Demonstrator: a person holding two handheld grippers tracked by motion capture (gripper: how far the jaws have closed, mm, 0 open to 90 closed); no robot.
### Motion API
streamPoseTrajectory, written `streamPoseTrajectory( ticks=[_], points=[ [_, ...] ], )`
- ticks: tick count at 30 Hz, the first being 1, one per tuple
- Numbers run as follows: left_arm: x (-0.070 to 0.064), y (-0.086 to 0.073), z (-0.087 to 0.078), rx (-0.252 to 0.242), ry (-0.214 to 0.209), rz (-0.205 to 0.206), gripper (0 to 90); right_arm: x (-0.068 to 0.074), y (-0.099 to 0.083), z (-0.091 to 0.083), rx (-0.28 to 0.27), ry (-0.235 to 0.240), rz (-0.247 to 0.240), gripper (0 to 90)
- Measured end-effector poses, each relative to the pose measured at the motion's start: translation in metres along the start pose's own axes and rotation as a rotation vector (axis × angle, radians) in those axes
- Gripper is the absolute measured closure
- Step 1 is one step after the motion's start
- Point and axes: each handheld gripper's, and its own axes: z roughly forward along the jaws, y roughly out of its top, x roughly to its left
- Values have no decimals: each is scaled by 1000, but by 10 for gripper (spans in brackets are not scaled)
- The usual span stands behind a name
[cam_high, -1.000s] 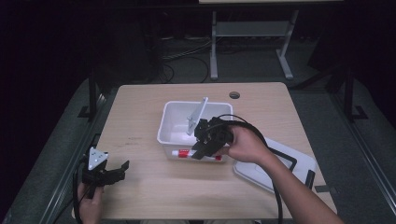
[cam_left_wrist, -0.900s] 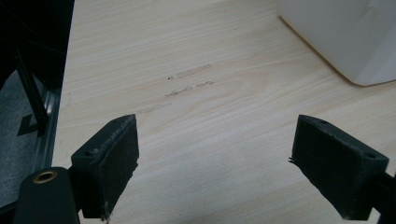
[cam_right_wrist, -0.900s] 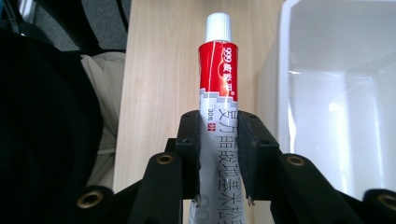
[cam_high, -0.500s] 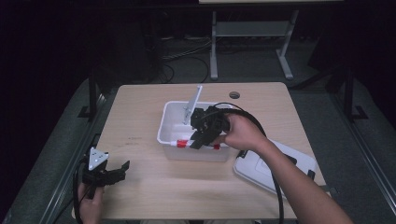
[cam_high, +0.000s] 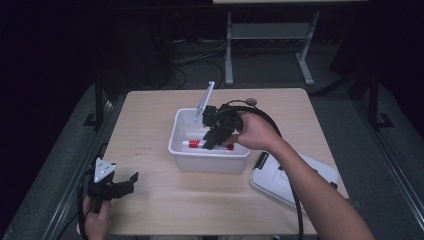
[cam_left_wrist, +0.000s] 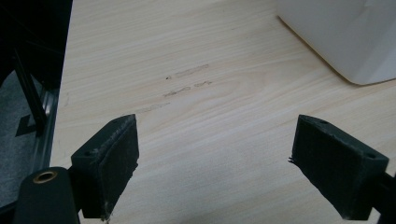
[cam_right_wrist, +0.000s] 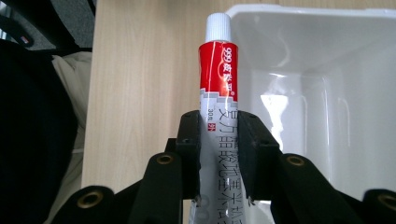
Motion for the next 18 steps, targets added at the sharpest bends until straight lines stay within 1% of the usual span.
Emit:
streamPoseTrajectory(
  ticks=[5, 9, 15, 18],
  points=[
    [1, 0, -1, -1, 3, -2, 142, -9, -5, 1, -2, 0, 27, 712],
    [1, 0, -1, -4, 6, -2, 141, -15, -8, 3, 0, -5, 36, 712],
    [1, 0, -1, -4, 6, 1, 142, -22, -13, 9, 5, -4, 59, 712],
    [0, 0, -1, -6, 0, -6, 142, -24, -16, 11, 6, 1, 70, 712]
  ],
)
